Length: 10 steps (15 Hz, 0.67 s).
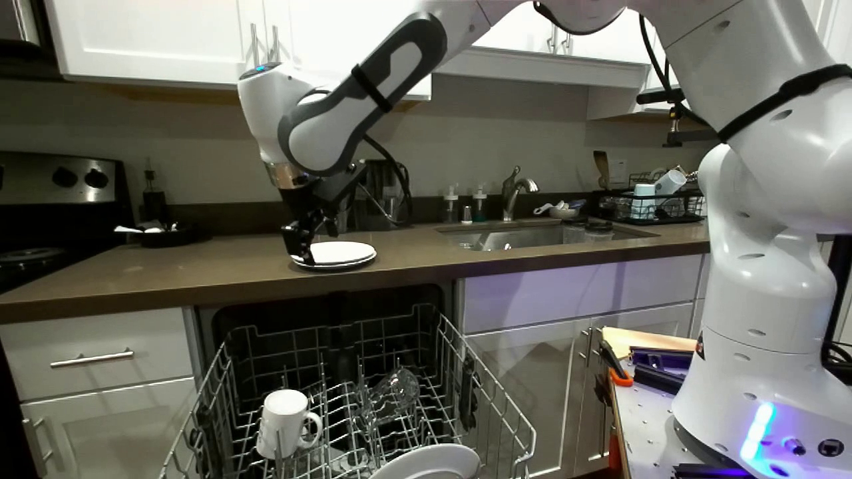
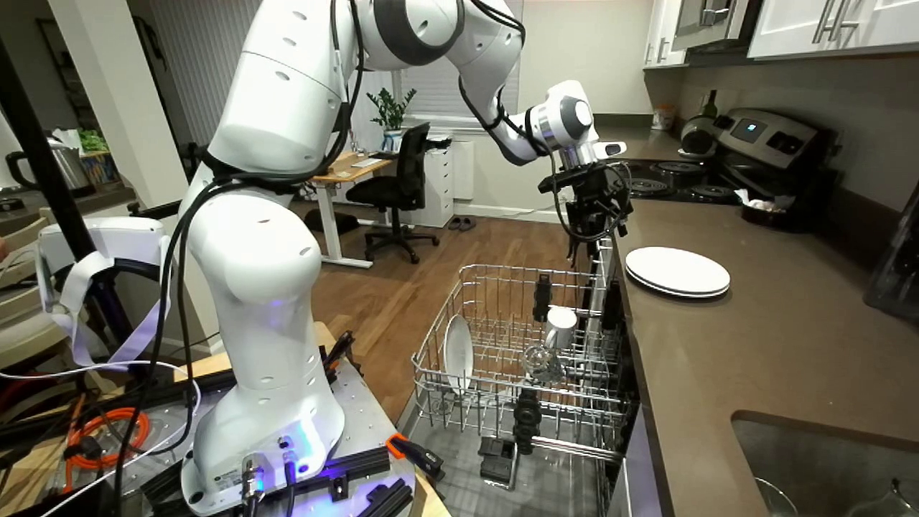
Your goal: Remove one white plate from the countertop and place it on the left side of the dishwasher rack
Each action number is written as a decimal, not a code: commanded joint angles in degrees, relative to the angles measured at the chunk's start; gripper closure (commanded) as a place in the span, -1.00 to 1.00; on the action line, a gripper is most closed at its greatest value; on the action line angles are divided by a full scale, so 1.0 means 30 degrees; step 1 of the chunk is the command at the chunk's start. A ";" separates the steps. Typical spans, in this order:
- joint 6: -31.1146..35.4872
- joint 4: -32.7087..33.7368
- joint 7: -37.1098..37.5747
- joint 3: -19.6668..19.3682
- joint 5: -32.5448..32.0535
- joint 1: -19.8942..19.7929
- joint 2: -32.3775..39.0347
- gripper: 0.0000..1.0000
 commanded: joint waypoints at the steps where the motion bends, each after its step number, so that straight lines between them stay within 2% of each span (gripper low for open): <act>1: -0.0317 0.2129 0.1001 -0.0908 -0.0880 0.0565 0.1754 -1.00; 7: -0.0618 0.4102 0.1987 -0.1866 -0.1693 0.1384 0.3656 -1.00; 8: -0.0113 0.3106 0.1301 -0.1472 -0.1071 0.0956 0.2948 -1.00; 10: -0.0109 0.3244 0.1336 -0.1488 -0.1080 0.1018 0.3177 -1.00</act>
